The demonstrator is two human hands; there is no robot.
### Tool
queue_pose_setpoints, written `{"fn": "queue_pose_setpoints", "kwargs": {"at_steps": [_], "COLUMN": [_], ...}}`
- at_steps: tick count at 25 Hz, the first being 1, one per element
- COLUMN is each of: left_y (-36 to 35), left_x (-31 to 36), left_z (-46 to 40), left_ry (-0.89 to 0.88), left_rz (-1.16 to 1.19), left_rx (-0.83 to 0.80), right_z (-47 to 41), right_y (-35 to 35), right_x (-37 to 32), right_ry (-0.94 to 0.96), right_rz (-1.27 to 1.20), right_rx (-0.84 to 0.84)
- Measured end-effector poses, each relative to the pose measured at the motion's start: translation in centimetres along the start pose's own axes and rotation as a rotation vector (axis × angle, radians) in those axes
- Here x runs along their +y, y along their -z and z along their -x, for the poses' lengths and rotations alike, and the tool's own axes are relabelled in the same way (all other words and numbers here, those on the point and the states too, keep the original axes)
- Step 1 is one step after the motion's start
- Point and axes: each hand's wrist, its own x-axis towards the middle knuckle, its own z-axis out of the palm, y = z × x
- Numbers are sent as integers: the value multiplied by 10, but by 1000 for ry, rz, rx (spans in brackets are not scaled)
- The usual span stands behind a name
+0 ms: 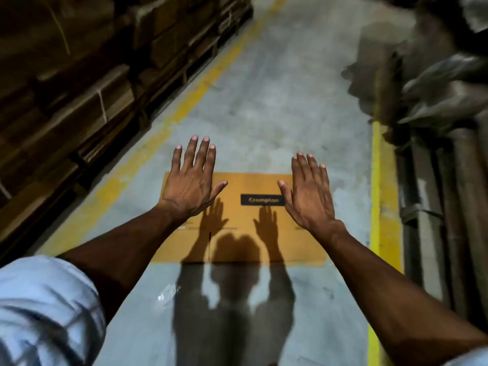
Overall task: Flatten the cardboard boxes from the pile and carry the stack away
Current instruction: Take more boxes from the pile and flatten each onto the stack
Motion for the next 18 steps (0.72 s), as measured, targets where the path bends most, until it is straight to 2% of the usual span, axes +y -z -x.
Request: {"fn": "queue_pose_setpoints", "kwargs": {"at_steps": [5,9,12,15,18], "left_y": [221,408,528,635,698], "left_x": [23,58,102,168,228], "left_z": [-84,-160,-216,-259,-283], "left_ry": [-194,-365,-462,-538,-584], "left_rz": [60,78,110,187,253], "left_rx": [246,425,524,650,756], "right_z": [-49,-78,-87,-79,-66], "right_y": [207,398,528,644,717], "right_x": [27,99,160,223,273], "right_ry": [-100,-215,-317,-410,-496], "right_rz": [78,163,252,375,458], "right_rx": [186,424,523,643,677]}}
